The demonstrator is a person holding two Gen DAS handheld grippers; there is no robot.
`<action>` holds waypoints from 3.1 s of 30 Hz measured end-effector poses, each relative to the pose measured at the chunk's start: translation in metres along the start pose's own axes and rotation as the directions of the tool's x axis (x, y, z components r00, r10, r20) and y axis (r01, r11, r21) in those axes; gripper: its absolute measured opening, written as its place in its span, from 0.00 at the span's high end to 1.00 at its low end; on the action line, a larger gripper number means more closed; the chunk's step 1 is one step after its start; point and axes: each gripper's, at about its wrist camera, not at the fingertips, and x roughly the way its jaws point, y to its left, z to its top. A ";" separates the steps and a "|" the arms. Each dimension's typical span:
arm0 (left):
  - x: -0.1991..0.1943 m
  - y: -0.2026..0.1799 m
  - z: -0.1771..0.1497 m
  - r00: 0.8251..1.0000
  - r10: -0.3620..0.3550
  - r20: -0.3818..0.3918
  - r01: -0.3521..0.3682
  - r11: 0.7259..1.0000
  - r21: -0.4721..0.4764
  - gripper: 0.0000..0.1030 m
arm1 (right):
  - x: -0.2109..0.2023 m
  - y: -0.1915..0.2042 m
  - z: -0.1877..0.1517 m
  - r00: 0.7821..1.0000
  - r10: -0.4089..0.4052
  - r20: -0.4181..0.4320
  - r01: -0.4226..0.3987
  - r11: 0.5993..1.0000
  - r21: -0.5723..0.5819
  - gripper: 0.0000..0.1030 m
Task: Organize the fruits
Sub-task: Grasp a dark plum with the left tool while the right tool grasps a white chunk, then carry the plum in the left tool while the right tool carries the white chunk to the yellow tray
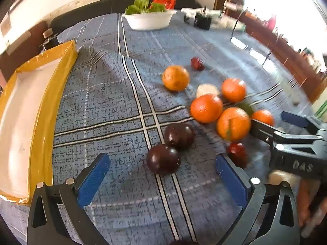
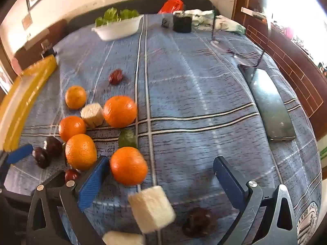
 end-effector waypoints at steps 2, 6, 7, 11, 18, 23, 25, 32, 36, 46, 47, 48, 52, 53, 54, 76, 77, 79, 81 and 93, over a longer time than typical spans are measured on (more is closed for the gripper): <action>-0.019 0.004 -0.001 0.998 -0.031 0.058 0.030 0.999 0.015 0.00 | -0.019 -0.009 -0.001 0.998 0.020 0.065 -0.019 1.000 -0.017 0.07; -0.051 0.022 -0.017 0.987 -0.135 0.091 0.131 0.990 0.057 0.00 | -0.063 -0.027 -0.014 0.964 0.150 0.220 -0.143 0.989 -0.046 0.07; -0.056 0.023 -0.019 0.983 -0.162 0.087 0.157 0.986 0.060 0.00 | -0.072 -0.031 -0.019 0.952 0.181 0.249 -0.174 0.984 -0.048 0.07; -0.072 0.039 -0.043 0.962 -0.269 0.042 0.267 0.962 0.048 0.18 | -0.088 -0.050 -0.030 0.897 0.304 0.323 -0.340 0.938 0.061 0.07; -0.071 0.023 -0.070 0.957 -0.289 -0.040 0.292 0.948 0.129 0.43 | -0.098 -0.066 -0.048 0.849 0.409 0.336 -0.478 0.864 0.157 0.26; -0.064 0.011 -0.076 0.963 -0.262 -0.064 0.269 0.949 0.166 0.60 | -0.100 -0.052 -0.056 0.863 0.401 0.308 -0.443 0.893 0.079 0.25; -0.059 0.008 -0.076 0.969 -0.239 -0.067 0.247 0.953 0.176 0.69 | -0.102 -0.046 -0.063 0.859 0.412 0.304 -0.447 0.893 0.050 0.25; -0.053 -0.006 -0.071 0.985 -0.173 -0.029 0.175 0.959 0.225 0.74 | -0.097 -0.033 -0.074 0.851 0.453 0.265 -0.490 0.867 0.093 0.25; -0.052 -0.005 -0.069 0.985 -0.171 -0.024 0.172 0.961 0.219 0.74 | -0.086 -0.028 -0.070 0.919 0.365 0.150 -0.381 0.920 0.095 0.25; -0.052 -0.004 -0.071 0.984 -0.177 -0.018 0.177 0.962 0.209 0.74 | -0.062 0.008 -0.065 0.955 0.294 -0.030 -0.295 0.955 -0.031 0.58; -0.053 -0.005 -0.071 0.984 -0.176 -0.017 0.176 0.962 0.207 0.74 | -0.060 0.012 -0.065 0.955 0.292 -0.048 -0.294 0.955 -0.045 0.63; -0.052 -0.005 -0.071 0.984 -0.177 -0.015 0.176 0.963 0.205 0.74 | -0.061 0.015 -0.064 0.960 0.278 -0.039 -0.280 0.958 -0.053 0.63; -0.054 0.000 -0.070 0.981 -0.196 -0.004 0.193 0.964 0.181 0.75 | -0.068 0.021 -0.061 0.965 0.261 -0.015 -0.261 0.960 -0.104 0.64; -0.055 0.002 -0.069 0.979 -0.203 0.003 0.200 0.964 0.175 0.75 | -0.070 0.023 -0.060 0.964 0.266 -0.008 -0.265 0.958 -0.109 0.64; -0.057 0.003 -0.069 0.978 -0.206 0.009 0.202 0.964 0.170 0.75 | -0.073 0.023 -0.058 0.961 0.278 -0.001 -0.276 0.954 -0.114 0.64; -0.104 0.130 -0.005 0.982 -0.061 0.181 0.079 0.993 -0.091 0.75 | -0.079 0.148 0.042 0.838 0.544 -0.038 -0.539 0.816 -0.210 0.63; -0.104 0.139 0.002 0.982 -0.041 0.183 0.061 0.992 -0.108 0.75 | -0.077 0.154 0.048 0.835 0.549 -0.045 -0.546 0.813 -0.202 0.63; -0.101 0.155 0.015 0.983 -0.019 0.184 0.045 0.990 -0.137 0.75 | -0.071 0.168 0.064 0.829 0.557 -0.053 -0.556 0.808 -0.195 0.63; -0.099 0.171 0.030 0.982 0.001 0.190 0.034 0.984 -0.177 0.75 | -0.066 0.177 0.078 0.823 0.564 -0.063 -0.565 0.806 -0.173 0.63; -0.032 0.242 0.112 0.982 0.079 0.174 -0.006 0.923 -0.385 0.75 | -0.011 0.243 0.174 0.858 0.509 -0.066 -0.513 0.854 -0.085 0.63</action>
